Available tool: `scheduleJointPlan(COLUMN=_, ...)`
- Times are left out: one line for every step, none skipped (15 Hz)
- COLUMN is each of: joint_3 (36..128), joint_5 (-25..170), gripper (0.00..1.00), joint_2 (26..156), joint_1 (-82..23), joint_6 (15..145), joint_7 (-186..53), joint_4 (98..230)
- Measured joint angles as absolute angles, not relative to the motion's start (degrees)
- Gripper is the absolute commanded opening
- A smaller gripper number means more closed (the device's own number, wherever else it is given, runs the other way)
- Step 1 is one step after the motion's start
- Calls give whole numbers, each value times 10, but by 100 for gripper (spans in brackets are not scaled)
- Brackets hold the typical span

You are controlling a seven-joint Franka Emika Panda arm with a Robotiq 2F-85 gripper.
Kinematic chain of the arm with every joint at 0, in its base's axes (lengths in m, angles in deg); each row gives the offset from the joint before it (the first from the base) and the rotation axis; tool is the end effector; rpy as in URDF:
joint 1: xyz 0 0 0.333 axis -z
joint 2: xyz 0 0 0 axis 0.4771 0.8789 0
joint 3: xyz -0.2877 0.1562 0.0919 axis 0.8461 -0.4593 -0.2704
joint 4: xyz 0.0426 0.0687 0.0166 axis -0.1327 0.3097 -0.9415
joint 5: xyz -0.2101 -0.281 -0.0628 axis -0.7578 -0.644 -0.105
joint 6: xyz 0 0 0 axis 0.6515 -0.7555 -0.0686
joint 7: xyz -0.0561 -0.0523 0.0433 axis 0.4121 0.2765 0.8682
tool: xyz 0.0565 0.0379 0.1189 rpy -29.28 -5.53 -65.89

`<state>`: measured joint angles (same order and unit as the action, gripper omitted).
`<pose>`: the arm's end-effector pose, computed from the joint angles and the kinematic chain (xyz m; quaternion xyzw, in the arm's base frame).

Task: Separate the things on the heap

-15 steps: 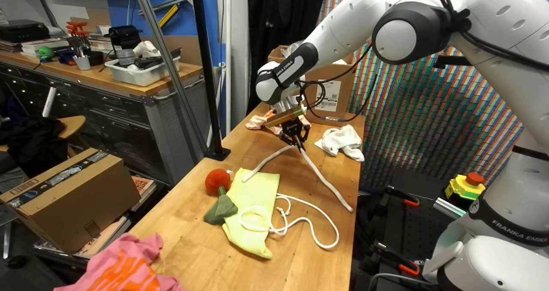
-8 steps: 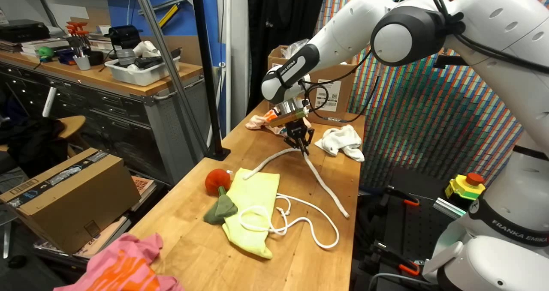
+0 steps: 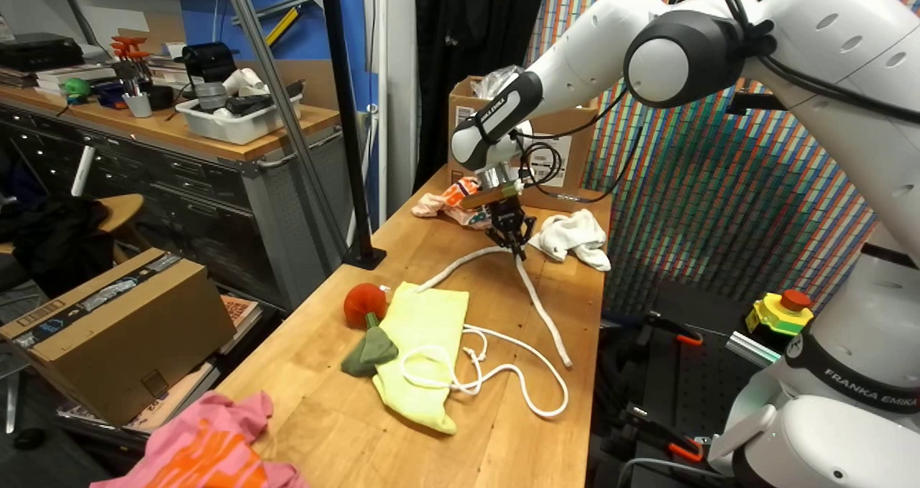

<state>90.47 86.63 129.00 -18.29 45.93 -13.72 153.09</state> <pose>0.5863 -0.2013 0.1141 0.7128 -0.6359 -0.2795 0.0969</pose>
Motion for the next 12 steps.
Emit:
scheduleJointPlan(joint_3=905, joint_5=868, gripper=6, joint_2=1290, joint_1=-178, joint_6=459, joint_7=-134, joint_4=1532)
scheduleJointPlan(joint_3=906, joint_5=870, gripper=7, joint_2=1290, joint_1=-174, joint_6=459, joint_7=-132, joint_4=1532)
scheduleJointPlan(joint_3=906, joint_5=871, gripper=9, joint_2=1290, joint_1=-170, joint_6=460, joint_7=-130, joint_4=1533)
scheduleJointPlan(joint_3=906, joint_5=873, gripper=36, joint_2=1289, joint_1=-166, joint_6=460, joint_7=-130, joint_4=1534)
scheduleJointPlan(joint_3=906, joint_5=874, gripper=37, joint_2=1289, joint_1=-164, joint_6=460, joint_7=-130, joint_4=1534)
scheduleJointPlan(joint_3=906, joint_5=874, gripper=44, joint_2=1288, joint_1=-163, joint_6=460, joint_7=-130, joint_4=1534)
scheduleJointPlan(joint_3=905, joint_5=874, gripper=50, joint_2=1286, joint_1=-163, joint_6=461, joint_7=-131, joint_4=1534)
scheduleJointPlan(joint_3=903, joint_5=874, gripper=59, joint_2=1282, joint_1=-164, joint_6=461, joint_7=-131, joint_4=1534)
scheduleJointPlan(joint_3=901, joint_5=874, gripper=66, joint_2=1279, joint_1=-166, joint_6=462, joint_7=-132, joint_4=1534)
scheduleJointPlan(joint_3=900, joint_5=874, gripper=73, joint_2=1274, joint_1=-170, joint_6=462, joint_7=-133, joint_4=1534)
scheduleJointPlan(joint_3=899, joint_5=874, gripper=81, joint_2=1268, joint_1=-175, joint_6=463, joint_7=-134, joint_4=1535)
scheduleJointPlan(joint_3=898, joint_5=874, gripper=88, joint_2=1261, joint_1=-181, joint_6=463, joint_7=-134, joint_4=1536)
